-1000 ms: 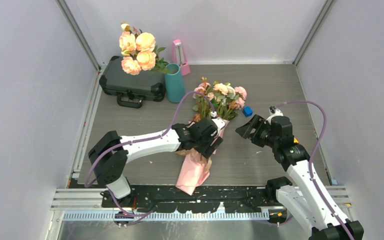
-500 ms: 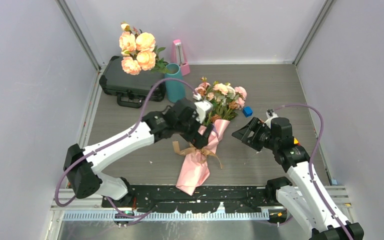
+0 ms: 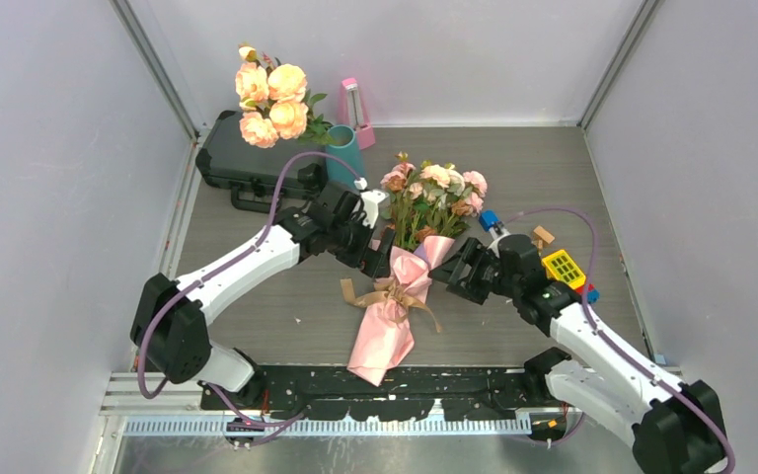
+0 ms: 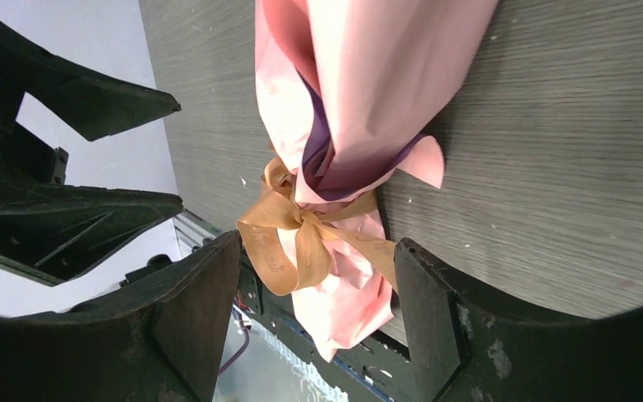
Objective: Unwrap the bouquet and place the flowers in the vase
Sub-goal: Place the fake flower at the center of the board.
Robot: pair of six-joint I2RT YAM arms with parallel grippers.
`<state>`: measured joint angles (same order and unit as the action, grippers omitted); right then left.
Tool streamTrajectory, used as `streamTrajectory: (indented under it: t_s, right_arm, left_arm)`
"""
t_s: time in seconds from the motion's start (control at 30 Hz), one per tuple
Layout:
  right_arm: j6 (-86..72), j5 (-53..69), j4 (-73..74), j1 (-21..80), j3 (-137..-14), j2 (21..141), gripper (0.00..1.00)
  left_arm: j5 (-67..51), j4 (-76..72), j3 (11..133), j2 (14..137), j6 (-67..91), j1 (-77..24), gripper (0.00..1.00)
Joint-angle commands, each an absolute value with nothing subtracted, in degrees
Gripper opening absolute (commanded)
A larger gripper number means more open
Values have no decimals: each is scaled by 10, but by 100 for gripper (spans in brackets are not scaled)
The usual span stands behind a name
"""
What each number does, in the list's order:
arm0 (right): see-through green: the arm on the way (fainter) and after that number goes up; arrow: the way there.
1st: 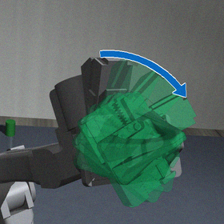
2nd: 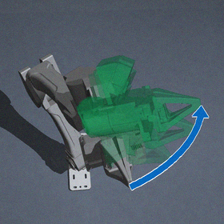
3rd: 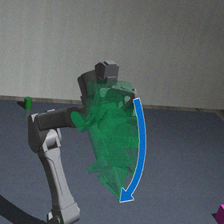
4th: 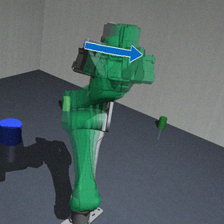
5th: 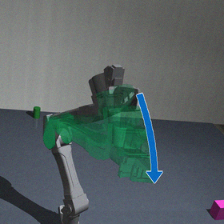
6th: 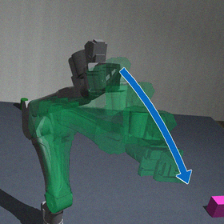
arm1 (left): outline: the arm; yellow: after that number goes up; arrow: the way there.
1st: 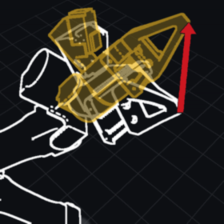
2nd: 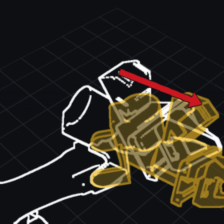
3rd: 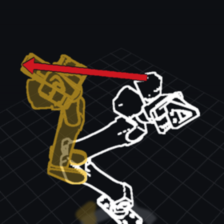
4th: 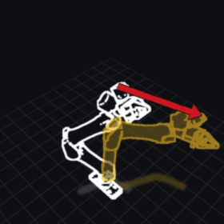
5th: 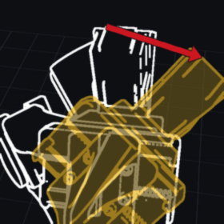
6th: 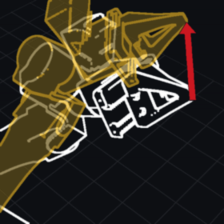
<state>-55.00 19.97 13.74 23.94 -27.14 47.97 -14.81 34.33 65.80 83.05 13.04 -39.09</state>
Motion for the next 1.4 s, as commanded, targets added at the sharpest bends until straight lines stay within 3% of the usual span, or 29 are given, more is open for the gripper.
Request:
streamTrajectory:
  t_s: [0.0, 0.4, 0.6, 0.77, 1.0, 1.23, 1.37]
  right_arm:
    - [-586, 110, 50, 306, -267, 512, 71]
    - [-608, 77, -82, 330, -233, 604, 59]
    - [-586, 50, -52, 330, -231, 596, 51]
    - [-573, 38, -42, 330, -231, 603, 48]
    - [-572, 44, -54, 330, -222, 623, 35]
    - [-576, 50, -92, 330, -217, 667, 3]
    - [-573, 45, -111, 330, -227, 688, 0]
  left_arm:
    - [-193, 332, 667, 834, 144, -391, 100]
    - [-268, 297, 659, 930, 216, -391, 85]
    - [-248, 311, 684, 954, 203, -391, 84]
    - [-268, 302, 739, 1004, 234, -393, 75]
    - [-268, 306, 750, 1038, 232, -394, 48]
    - [-282, 282, 747, 1044, 242, -394, 20]
    - [-286, 273, 757, 1068, 252, -394, 6]
